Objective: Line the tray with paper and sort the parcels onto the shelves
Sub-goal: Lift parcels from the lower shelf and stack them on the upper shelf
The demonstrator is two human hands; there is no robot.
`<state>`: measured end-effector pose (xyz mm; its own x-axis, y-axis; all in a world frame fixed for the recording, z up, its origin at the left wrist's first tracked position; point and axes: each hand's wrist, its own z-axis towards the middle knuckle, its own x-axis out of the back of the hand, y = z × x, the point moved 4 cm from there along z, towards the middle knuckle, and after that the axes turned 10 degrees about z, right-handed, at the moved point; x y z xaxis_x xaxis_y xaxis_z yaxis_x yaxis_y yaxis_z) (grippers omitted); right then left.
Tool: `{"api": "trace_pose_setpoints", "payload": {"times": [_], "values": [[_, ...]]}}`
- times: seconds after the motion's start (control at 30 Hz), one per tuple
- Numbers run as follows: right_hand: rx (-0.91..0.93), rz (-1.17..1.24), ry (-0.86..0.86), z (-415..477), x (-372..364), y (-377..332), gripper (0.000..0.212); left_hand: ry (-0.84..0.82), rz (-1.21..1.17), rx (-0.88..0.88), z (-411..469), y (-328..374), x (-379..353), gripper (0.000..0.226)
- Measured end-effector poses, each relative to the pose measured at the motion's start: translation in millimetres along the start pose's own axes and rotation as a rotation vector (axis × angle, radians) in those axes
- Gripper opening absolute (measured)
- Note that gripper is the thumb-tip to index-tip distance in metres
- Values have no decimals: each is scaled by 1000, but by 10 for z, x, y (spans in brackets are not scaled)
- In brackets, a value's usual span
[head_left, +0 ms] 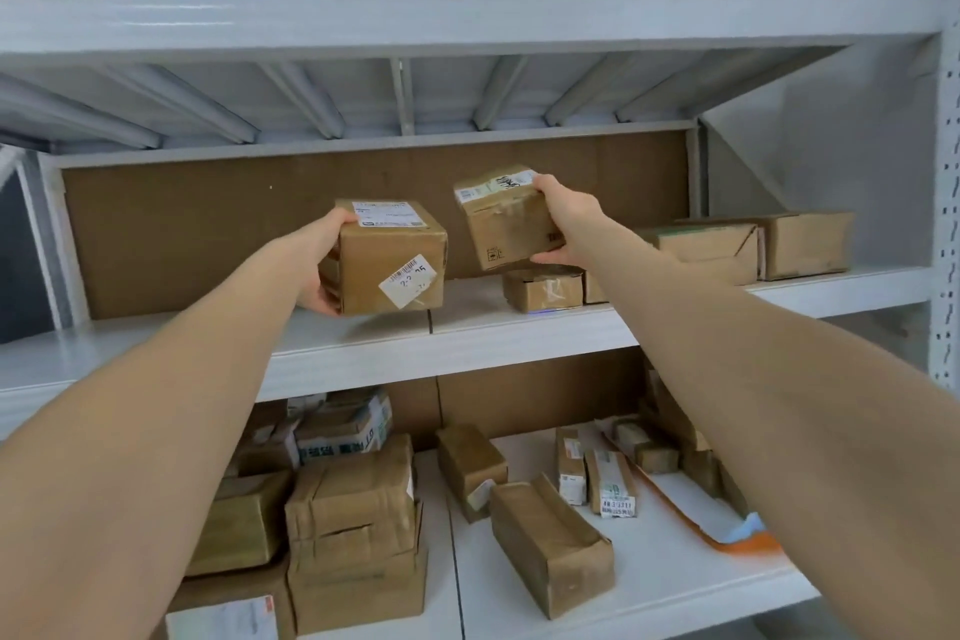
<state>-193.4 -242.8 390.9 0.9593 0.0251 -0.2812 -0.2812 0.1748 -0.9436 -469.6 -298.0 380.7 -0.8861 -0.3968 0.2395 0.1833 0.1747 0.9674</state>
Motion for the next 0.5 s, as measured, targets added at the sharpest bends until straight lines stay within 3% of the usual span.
{"api": "trace_pose_setpoints", "payload": {"times": [0.23,0.37,0.5], "values": [[-10,-232,-24,175,-419,301,27,-46,38,94,318,-227,208,46],[5,-315,-12,272,-471,405,37,-48,56,85,422,-255,241,41],[109,-545,28,318,-474,424,49,-17,82,49,485,-235,232,36]]}}
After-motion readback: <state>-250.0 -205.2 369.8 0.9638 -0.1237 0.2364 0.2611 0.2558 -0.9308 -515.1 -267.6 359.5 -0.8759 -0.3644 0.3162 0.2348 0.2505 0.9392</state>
